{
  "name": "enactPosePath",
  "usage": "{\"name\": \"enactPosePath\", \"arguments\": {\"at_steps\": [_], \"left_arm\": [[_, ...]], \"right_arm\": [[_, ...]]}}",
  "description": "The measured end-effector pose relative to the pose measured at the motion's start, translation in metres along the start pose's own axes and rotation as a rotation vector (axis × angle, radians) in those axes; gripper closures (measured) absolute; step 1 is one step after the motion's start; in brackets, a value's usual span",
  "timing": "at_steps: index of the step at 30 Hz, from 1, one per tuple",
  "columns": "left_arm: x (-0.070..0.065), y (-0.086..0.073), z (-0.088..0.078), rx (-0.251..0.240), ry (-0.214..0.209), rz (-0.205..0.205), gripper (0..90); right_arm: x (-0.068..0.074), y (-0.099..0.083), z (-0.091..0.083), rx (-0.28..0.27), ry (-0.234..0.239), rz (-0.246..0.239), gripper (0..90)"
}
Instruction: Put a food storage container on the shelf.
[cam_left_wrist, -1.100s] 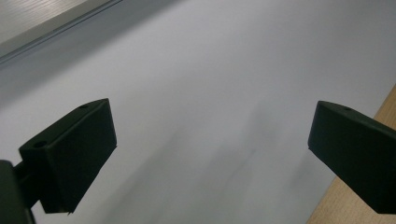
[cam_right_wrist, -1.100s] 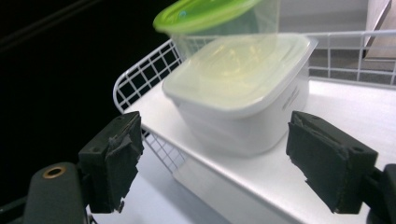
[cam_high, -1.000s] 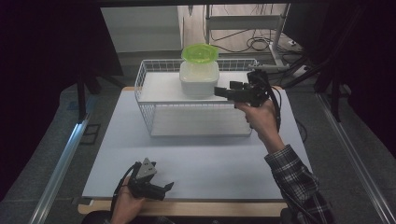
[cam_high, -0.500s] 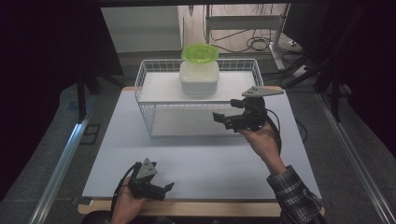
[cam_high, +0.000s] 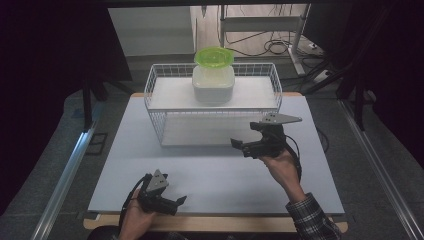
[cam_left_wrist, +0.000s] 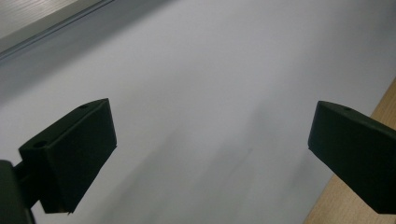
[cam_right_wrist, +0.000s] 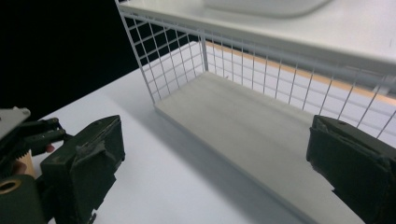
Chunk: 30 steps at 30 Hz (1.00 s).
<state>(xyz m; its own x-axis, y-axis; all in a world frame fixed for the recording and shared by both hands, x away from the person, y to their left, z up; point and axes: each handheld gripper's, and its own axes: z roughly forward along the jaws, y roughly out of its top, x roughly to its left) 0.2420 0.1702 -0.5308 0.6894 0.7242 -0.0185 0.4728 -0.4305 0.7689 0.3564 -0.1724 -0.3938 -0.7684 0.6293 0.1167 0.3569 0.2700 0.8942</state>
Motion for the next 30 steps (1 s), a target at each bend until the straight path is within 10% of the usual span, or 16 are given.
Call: {"name": "enactPosePath", "arguments": {"at_steps": [30], "left_arm": [[-0.001, 0.000, 0.000, 0.006, -0.011, -0.002, 0.2]], "right_arm": [[0.003, -0.085, -0.007, 0.108, -0.065, -0.007, 0.0]]}}
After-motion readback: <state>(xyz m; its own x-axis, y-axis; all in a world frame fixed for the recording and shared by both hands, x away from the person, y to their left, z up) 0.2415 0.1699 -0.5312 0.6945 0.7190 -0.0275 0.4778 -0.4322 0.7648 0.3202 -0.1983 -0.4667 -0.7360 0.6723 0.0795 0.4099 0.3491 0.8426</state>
